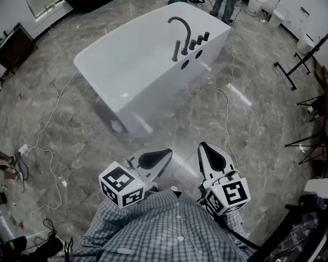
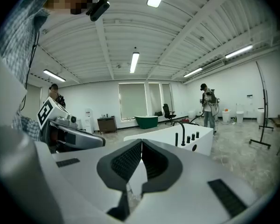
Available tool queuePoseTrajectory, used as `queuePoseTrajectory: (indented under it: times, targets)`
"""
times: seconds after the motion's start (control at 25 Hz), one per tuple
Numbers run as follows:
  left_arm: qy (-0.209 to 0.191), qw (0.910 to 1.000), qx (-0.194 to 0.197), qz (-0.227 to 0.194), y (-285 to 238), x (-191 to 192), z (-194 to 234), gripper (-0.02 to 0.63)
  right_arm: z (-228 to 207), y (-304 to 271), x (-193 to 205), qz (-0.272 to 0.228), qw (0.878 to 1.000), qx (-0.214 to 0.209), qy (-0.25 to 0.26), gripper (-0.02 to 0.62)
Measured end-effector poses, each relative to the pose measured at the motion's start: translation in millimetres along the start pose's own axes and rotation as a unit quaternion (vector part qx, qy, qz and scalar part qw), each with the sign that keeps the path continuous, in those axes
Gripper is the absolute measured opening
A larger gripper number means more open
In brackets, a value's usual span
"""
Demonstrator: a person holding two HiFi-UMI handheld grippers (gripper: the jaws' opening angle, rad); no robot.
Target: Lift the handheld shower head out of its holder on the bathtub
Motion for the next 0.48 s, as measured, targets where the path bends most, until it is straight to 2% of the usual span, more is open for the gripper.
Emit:
queuePoseTrajectory:
  times: [0.48]
  targets:
    - [-0.008,0.9999,-0.006,-0.003,7,6,-13,-0.002,-3,19,1,-0.018,0.999,0.023,-0.022,0.018]
Point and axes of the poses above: the fingertips, and each gripper's own axes: y backward along the fingers, z to its left, x out of its underside, the point moved 6 cm from there along y, backward along the fingers, and after that the axes turned 8 degrees about y, right-handed, at the moved point
